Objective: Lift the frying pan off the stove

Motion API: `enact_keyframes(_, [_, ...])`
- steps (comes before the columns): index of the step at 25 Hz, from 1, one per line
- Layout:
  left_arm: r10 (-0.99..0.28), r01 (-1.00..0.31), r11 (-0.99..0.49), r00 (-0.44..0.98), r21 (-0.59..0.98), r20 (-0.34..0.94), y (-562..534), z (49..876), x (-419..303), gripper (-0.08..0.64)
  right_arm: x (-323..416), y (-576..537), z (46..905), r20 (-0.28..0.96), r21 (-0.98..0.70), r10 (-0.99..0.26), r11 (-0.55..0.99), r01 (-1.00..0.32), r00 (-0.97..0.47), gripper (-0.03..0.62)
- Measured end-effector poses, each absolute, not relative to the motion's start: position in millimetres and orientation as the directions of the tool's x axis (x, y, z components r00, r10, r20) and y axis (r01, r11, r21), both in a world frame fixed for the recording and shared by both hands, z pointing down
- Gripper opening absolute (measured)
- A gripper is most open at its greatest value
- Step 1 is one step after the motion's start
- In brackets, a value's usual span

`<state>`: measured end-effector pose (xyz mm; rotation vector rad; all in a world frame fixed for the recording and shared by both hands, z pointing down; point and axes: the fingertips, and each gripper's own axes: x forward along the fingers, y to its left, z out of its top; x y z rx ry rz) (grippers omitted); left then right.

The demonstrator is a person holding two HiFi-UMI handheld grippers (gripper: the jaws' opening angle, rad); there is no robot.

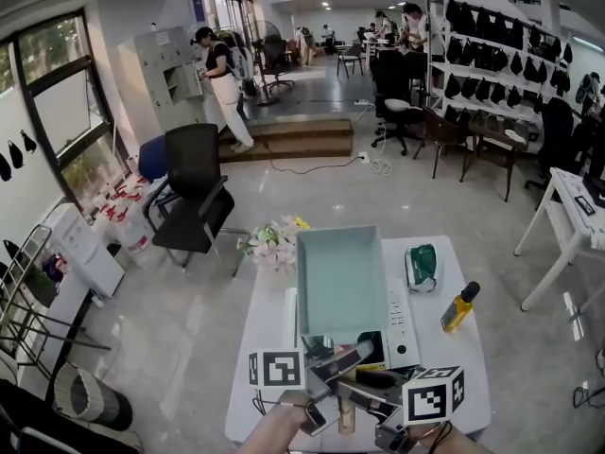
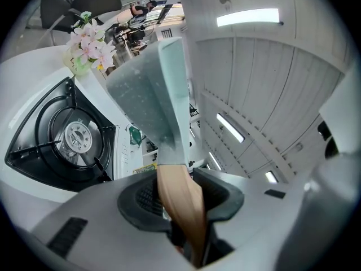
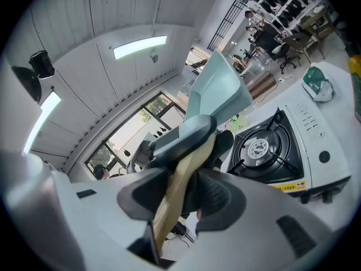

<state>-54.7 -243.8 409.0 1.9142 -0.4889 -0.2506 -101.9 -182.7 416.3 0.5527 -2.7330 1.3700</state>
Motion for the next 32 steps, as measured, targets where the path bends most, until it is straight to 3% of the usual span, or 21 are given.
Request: enact_keyframes(32, [-0.447, -0.217, -0.373, 0.894, 0.902, 0.03, -226.6, 391.7, -53.8, 0.137, -101.0, -165.9, 402.8, 0.174, -0.747, -0.317, 0.574, -0.335, -0.932, 0.152])
